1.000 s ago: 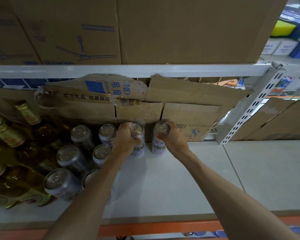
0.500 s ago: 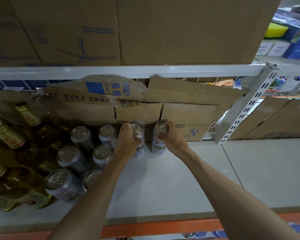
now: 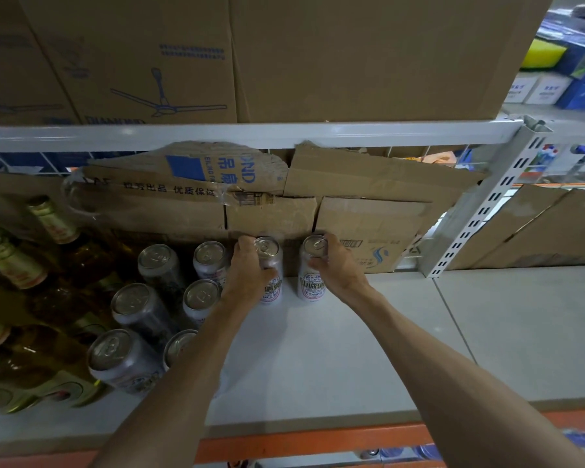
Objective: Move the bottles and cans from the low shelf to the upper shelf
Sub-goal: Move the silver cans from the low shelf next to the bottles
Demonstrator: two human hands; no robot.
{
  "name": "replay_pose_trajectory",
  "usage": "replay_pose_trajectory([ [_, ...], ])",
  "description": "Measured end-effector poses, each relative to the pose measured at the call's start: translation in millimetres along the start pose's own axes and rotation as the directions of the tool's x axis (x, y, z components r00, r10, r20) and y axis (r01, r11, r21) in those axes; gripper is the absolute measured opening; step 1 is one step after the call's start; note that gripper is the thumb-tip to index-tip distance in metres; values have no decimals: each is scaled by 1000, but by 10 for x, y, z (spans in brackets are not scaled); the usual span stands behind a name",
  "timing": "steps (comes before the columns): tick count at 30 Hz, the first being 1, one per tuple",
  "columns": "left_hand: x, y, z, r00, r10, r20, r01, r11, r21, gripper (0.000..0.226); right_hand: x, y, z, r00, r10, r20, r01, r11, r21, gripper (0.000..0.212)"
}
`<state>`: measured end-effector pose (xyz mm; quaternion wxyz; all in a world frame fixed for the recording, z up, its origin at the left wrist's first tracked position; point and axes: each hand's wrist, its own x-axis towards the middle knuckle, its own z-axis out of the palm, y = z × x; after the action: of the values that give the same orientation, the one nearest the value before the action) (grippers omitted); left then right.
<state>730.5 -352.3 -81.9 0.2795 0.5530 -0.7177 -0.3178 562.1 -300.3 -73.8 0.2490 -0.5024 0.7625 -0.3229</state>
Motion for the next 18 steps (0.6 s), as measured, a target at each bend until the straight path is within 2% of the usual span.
replay_pose_trajectory([
  [8, -14, 50, 29, 999, -36, 11, 36, 999, 5, 63, -32, -2, -26, 1000, 9, 11, -9, 1000, 6, 49],
  [12, -69, 111, 9, 996, -82, 44, 80, 996, 26, 91, -45, -6, -33, 998, 37, 41, -38, 999, 21, 52],
  [14, -134, 138, -21, 997, -68, 36, 67, 997, 41, 98, -89, -12, -55, 999, 28, 38, -30, 999, 45, 56],
  [16, -221, 165, -56, 1000, -26, -4, 26, 998, 63, 92, -184, -19, -93, 1000, 0, -20, 1, 999, 39, 50],
  [18, -339, 215, -83, 998, 33, -58, -26, 994, 107, 76, -340, -23, -164, 997, -9, -71, 7, 1000, -20, 39],
])
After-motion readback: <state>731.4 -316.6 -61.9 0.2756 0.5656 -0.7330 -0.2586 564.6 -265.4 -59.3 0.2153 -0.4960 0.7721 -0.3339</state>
